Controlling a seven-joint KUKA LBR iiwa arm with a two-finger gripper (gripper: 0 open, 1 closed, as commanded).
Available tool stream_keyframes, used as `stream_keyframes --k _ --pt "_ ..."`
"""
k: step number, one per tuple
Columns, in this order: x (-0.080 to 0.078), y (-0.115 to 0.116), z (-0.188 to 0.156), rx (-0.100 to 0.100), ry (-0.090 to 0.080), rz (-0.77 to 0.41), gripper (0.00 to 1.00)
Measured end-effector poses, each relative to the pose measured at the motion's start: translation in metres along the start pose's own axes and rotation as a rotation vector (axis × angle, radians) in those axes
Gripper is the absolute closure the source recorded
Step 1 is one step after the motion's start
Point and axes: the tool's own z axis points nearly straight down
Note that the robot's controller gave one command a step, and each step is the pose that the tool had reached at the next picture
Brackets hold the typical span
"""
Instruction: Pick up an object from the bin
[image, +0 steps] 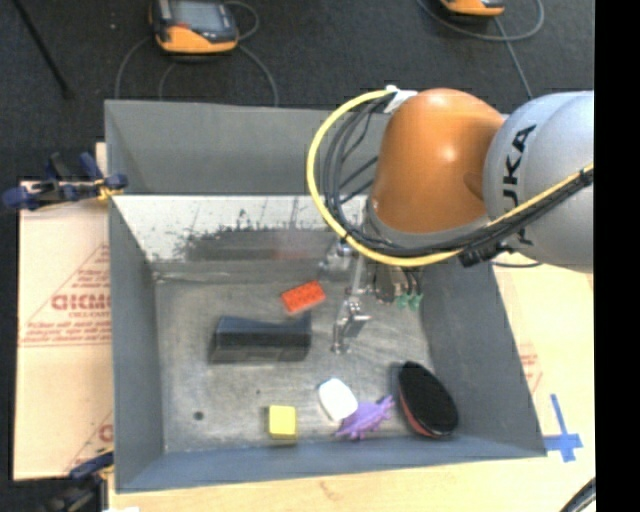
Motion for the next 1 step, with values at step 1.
stream_keyframes --k 1 --pt "0.0302 -0.0019 0.0374 0.001 -0.004 -0.070 0.00"
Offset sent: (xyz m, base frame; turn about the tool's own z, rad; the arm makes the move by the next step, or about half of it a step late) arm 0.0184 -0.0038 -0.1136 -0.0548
